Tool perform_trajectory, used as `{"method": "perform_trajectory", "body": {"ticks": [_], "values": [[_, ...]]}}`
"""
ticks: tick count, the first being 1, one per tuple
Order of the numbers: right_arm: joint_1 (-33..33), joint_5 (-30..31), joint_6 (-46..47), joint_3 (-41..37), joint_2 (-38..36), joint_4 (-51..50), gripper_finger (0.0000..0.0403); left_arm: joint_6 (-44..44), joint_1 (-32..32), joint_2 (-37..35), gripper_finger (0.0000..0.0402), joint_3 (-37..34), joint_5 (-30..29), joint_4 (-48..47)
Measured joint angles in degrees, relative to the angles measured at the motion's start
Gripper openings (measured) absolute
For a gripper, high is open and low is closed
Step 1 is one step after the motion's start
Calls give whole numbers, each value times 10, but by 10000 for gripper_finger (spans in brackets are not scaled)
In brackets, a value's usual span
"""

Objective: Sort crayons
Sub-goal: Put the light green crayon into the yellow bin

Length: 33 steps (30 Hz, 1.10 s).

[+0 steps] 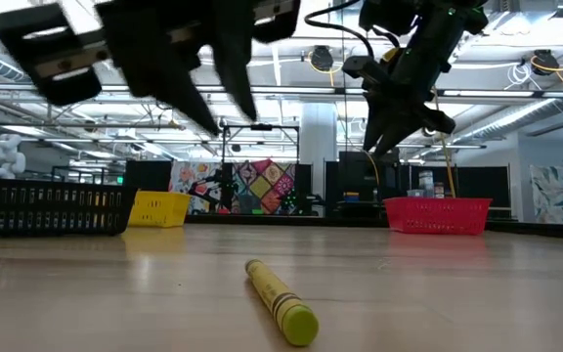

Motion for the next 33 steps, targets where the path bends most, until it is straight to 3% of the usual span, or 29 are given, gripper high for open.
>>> {"method": "perform_trajectory", "body": {"ticks": [18,33], "values": [[1,8,-2,0,8,5,82,3,-28,83,95,0,2,85],[1,11,-3,0,8,4,82,2,-27,131,95,70,13,28]]}}
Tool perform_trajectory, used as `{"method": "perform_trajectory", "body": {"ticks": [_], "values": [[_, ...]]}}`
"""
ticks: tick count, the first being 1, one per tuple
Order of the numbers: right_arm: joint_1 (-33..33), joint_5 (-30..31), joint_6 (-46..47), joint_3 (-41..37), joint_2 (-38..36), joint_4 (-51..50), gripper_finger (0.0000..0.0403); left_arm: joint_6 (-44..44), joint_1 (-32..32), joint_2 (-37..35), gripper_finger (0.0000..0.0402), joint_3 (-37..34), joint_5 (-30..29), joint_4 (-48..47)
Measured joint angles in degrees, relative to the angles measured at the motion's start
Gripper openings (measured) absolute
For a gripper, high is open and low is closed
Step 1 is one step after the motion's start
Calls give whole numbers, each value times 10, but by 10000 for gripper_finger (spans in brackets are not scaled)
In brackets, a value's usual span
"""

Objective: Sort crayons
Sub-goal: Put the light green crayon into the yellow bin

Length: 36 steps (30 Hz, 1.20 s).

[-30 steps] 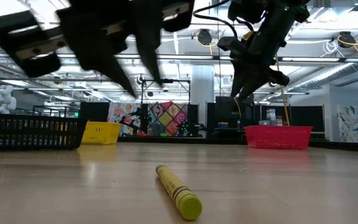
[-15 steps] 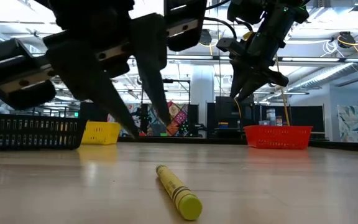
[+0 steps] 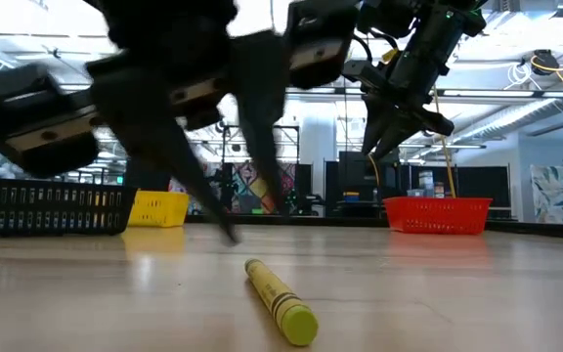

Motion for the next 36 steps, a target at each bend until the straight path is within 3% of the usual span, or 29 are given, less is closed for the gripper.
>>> {"method": "perform_trajectory", "body": {"ticks": [26,36], "values": [[3,2,-12,0,0,0,82,-16,18,28,95,1,21,-8],[3,2,-15,0,0,0,82,-51,44,29,95,1,55,-13]]}}
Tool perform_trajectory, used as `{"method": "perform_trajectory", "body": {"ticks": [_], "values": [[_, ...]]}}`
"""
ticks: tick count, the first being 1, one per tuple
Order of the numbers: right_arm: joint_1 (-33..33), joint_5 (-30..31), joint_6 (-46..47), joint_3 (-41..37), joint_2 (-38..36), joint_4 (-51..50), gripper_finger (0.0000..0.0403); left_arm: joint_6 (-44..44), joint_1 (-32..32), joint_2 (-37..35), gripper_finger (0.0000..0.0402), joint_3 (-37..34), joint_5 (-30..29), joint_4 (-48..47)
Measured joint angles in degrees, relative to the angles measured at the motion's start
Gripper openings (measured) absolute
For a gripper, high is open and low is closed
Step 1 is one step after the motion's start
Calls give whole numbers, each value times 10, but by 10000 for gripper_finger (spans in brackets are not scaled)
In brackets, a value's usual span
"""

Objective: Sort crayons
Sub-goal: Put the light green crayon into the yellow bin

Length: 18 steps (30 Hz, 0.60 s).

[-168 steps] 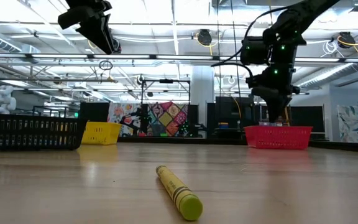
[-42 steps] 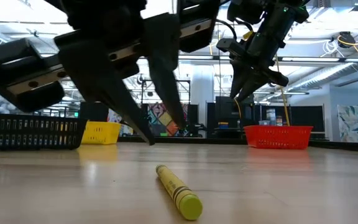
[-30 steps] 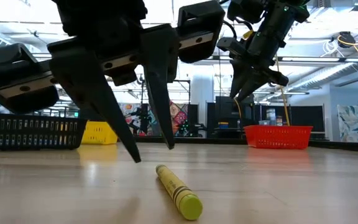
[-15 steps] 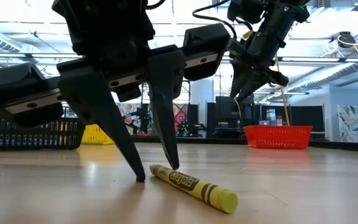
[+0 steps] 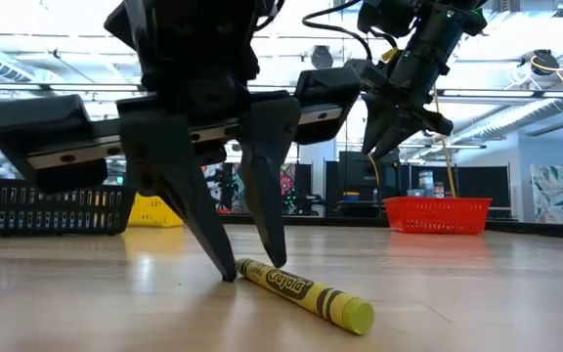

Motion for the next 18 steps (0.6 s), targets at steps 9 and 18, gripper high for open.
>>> {"method": "perform_trajectory", "body": {"ticks": [9,18], "values": [[0,0,0,0,0,0,82,-29,5,0,95,1,39,-42],[0,0,0,0,0,4,82,-43,5,0,88,-1,56,-32]]}}
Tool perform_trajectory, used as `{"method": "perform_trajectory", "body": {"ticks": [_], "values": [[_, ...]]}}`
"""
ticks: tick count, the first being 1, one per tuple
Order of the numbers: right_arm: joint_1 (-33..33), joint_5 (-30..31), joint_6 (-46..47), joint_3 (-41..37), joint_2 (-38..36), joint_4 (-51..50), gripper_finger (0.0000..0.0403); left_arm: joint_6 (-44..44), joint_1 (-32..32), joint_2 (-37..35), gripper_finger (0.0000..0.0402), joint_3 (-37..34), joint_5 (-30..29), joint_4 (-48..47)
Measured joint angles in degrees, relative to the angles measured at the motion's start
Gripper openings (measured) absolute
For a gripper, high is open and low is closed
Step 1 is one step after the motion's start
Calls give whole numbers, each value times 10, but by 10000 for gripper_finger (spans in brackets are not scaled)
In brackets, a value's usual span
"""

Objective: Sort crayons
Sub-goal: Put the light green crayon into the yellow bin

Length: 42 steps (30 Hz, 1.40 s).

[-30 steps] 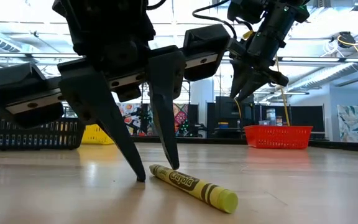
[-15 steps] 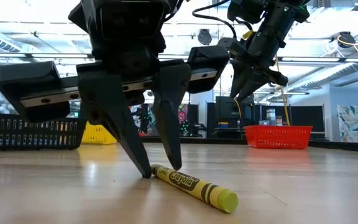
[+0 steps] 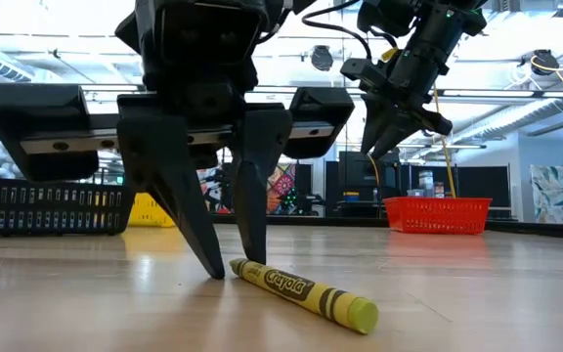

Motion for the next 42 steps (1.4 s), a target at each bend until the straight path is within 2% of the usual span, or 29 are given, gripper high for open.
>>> {"method": "perform_trajectory", "body": {"ticks": [3,14,28,36,42], "values": [[0,0,0,0,0,0,82,-28,0,0,70,-1,8,13],[0,0,0,0,0,0,82,-30,-1,1,7,-1,10,22],[0,0,-4,0,0,0,82,-30,2,-8,1,1,11,-25],[0,0,-7,0,0,-4,82,-30,6,-61,2,-1,-18,-47],[0,0,-6,0,0,-4,82,-30,12,-61,1,-2,-32,-97]]}}
